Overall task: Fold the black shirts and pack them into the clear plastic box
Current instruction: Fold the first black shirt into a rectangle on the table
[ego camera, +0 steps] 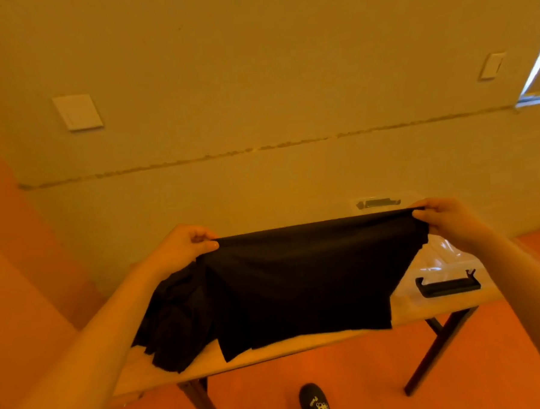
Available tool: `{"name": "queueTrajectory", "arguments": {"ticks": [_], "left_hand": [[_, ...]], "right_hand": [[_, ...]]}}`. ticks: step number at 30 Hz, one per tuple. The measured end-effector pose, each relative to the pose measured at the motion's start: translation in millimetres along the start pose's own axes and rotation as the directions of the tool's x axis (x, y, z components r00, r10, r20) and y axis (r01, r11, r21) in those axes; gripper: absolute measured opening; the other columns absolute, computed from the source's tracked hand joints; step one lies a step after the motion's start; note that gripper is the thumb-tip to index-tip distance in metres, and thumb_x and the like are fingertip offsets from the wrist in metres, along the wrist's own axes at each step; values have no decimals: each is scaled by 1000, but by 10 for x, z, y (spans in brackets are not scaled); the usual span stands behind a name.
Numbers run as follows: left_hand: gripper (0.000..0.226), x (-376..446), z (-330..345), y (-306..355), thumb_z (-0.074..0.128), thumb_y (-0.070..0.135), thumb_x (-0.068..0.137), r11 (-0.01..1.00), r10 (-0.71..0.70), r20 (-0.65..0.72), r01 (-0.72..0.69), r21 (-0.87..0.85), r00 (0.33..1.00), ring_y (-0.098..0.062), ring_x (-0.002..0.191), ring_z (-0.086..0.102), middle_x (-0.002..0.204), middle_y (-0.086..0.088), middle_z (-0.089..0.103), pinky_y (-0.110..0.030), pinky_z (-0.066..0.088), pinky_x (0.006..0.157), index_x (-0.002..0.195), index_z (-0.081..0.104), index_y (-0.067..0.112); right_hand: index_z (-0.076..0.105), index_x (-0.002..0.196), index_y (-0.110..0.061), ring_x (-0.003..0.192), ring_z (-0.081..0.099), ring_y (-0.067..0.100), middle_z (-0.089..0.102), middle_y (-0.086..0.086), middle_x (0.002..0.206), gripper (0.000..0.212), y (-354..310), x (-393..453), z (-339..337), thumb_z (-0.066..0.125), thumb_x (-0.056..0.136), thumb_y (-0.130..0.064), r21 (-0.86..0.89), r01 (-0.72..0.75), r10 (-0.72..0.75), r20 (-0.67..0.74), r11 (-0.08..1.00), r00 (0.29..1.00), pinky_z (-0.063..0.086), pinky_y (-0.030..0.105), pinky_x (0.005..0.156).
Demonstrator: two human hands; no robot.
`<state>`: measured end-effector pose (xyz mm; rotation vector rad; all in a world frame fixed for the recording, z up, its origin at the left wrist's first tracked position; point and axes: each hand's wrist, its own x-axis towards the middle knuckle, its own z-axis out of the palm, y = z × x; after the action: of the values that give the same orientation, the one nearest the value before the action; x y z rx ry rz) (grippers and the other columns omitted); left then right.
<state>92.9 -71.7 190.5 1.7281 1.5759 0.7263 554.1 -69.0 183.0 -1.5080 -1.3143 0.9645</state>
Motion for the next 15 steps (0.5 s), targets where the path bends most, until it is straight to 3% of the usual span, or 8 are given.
{"name": "queueTrajectory", "arguments": {"ticks": [3,6,10,13,15], "left_hand": [[11,126,13,-111,61,13,88,997,-73,76,75,-20,994,-7,78,60,84,4,66,-20,44,64,85,63,24],[8,404,128,-262,62,16,87,990,-139,127,142,-12,982,-10,82,62,87,4,67,-20,46,64,86,64,24],[6,976,346,-523,63,18,87,974,-224,161,224,17,961,-5,79,59,87,5,64,-16,43,59,85,63,23],[6,1570,560,-820,61,21,88,947,-321,220,307,95,921,-11,94,55,98,6,59,-21,43,70,94,61,19],[17,2004,766,-1051,59,22,90,919,-391,252,362,157,885,-13,97,52,102,3,55,-24,40,79,105,61,15]], "right_hand": [[64,88,-11,72,66,15,66,7,80,19,3,87,19,49,91,1,-22,-51,52,49,998,997,54,16,55],[64,90,-9,77,64,18,65,11,86,17,110,354,129,50,90,1,-70,-107,112,79,992,991,55,16,59],[63,80,-7,64,65,15,61,13,77,19,403,998,371,51,89,5,-200,-133,155,97,971,983,55,18,56],[63,80,-4,80,59,30,60,15,81,14,777,1704,759,54,88,4,-393,-163,211,82,905,974,51,34,67],[64,92,-4,91,58,32,62,14,92,9,1085,2179,1078,57,87,-2,-560,-183,260,60,808,964,46,36,78]]}}
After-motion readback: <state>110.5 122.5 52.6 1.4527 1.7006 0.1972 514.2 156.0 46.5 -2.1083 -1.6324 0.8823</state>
